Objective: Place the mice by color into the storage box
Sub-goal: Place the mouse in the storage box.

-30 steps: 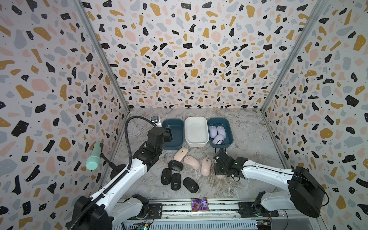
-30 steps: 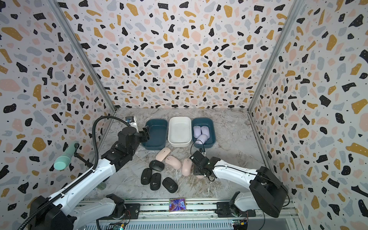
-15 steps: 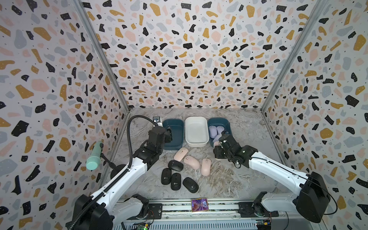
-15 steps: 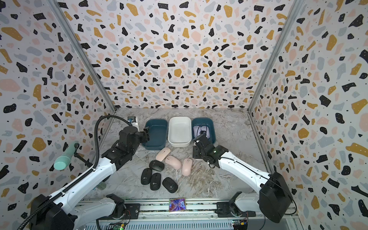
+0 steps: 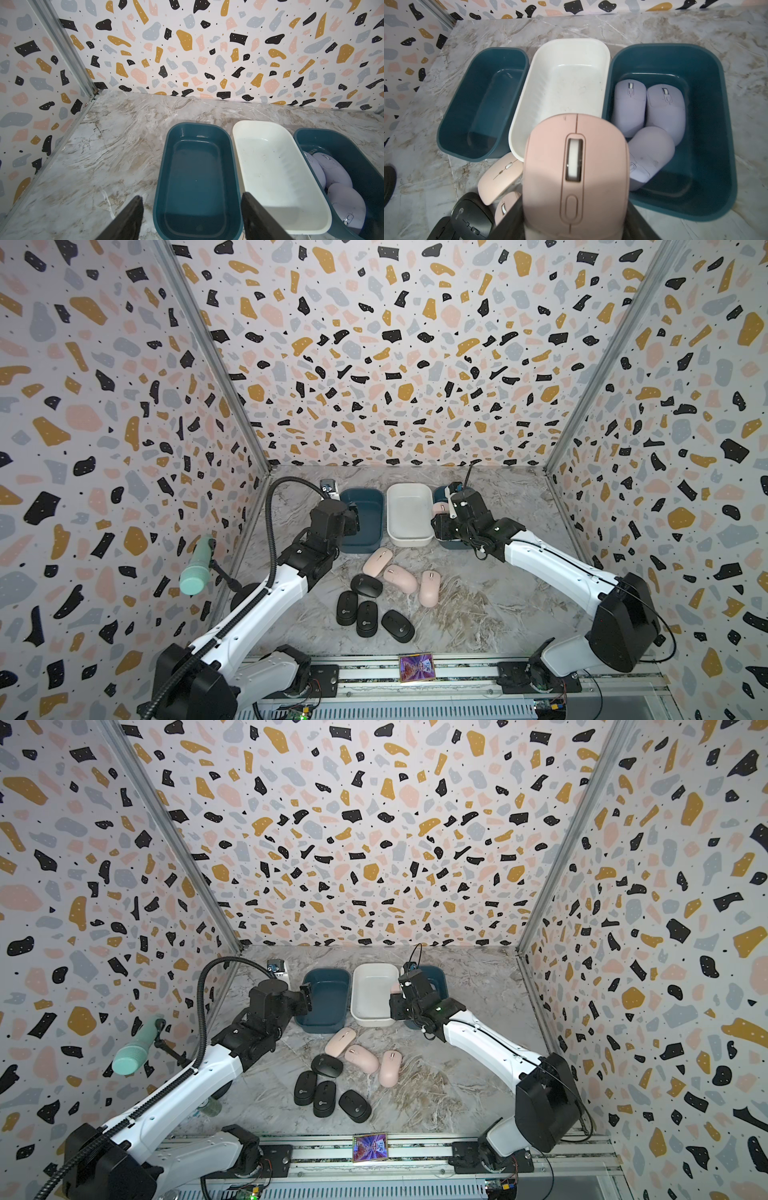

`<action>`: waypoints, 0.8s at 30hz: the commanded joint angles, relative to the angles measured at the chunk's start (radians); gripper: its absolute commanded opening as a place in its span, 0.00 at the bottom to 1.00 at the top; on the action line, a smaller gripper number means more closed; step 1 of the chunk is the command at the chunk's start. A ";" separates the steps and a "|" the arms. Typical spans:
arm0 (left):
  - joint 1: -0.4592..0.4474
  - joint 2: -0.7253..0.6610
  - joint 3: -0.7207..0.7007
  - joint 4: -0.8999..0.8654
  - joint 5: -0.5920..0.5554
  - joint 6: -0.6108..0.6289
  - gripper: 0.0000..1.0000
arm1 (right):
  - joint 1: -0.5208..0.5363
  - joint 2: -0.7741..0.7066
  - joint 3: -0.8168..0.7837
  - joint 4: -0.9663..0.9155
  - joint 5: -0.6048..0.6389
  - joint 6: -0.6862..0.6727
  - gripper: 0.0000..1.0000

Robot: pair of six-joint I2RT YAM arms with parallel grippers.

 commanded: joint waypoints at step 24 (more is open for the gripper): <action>-0.006 -0.041 0.020 -0.040 -0.061 0.018 0.73 | -0.048 0.511 0.381 0.125 -0.100 -0.103 0.57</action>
